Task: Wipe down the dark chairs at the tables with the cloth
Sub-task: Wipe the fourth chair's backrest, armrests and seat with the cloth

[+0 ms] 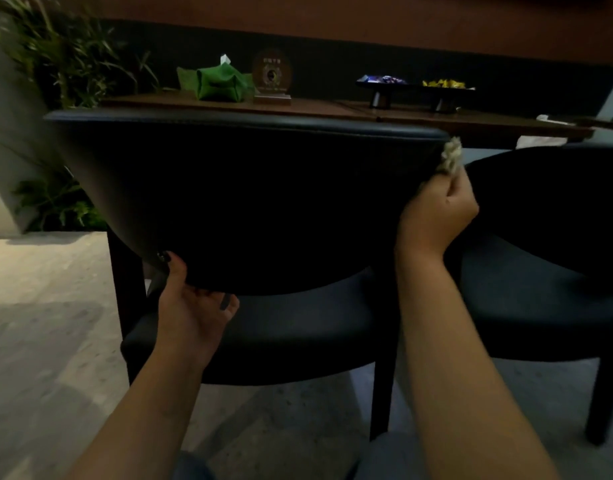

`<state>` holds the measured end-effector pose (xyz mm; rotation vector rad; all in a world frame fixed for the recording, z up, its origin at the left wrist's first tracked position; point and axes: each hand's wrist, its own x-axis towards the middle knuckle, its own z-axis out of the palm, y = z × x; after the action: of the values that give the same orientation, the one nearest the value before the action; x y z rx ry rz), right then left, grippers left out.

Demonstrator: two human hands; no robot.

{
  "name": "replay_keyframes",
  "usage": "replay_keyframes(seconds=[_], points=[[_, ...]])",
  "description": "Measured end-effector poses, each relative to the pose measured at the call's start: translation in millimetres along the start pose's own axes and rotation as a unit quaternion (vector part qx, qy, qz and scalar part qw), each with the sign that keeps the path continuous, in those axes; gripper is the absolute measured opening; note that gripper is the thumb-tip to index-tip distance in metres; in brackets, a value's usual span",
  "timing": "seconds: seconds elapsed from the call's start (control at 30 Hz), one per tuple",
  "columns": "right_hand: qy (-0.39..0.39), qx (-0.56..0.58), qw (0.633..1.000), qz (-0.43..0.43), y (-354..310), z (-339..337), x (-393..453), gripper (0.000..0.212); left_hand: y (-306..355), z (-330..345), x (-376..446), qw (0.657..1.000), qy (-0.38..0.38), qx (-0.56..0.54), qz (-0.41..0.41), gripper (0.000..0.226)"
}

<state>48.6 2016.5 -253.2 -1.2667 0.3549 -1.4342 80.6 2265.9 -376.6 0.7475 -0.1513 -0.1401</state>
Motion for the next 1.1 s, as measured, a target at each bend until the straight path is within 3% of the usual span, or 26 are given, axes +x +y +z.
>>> replay_keyframes(seconds=[0.1, 0.27, 0.33, 0.4, 0.47, 0.57, 0.67, 0.87, 0.93, 1.1], points=[[0.019, 0.013, 0.996, 0.091, 27, 0, 5, 0.03, 0, 4, -1, 1.0, 0.007, -0.007, 0.004, 0.039], [0.026, 0.047, 0.973, 0.224, 39, -5, -8, 0.038, 2, 4, -2, 1.0, 0.005, 0.001, 0.001, 0.04], [0.012, 0.061, 0.981, 0.184, 21, -1, 4, 0.029, 2, 5, -2, 1.0, 0.011, 0.001, -0.003, 0.044], [0.003, 0.033, 0.996, 0.083, 4, 4, 11, 0.038, 2, 7, -2, 1.0, 0.018, -0.004, -0.003, 0.048], [0.006, 0.007, 0.999, 0.038, 4, 5, 6, 0.042, 2, 9, -4, 1.0, 0.022, -0.005, -0.001, 0.05], [0.003, -0.011, 0.991, 0.13, 40, -5, -19, 0.024, 1, 9, -5, 1.0, 0.017, 0.001, 0.007, 0.048], [-0.001, -0.012, 0.978, 0.208, 60, -14, -33, 0.029, 3, 6, -3, 1.0, 0.016, 0.004, 0.008, 0.046], [0.014, 0.033, 0.999, 0.025, 13, -2, 12, 0.037, 3, 5, -3, 1.0, 0.013, 0.02, 0.013, 0.051], [0.013, 0.043, 0.999, 0.028, 12, 1, 1, 0.031, 1, 8, -4, 1.0, 0.018, 0.015, 0.016, 0.05], [0.031, -0.012, 0.991, 0.133, 40, -9, -38, 0.034, 2, 8, -2, 1.0, 0.022, 0.0, 0.017, 0.044]])
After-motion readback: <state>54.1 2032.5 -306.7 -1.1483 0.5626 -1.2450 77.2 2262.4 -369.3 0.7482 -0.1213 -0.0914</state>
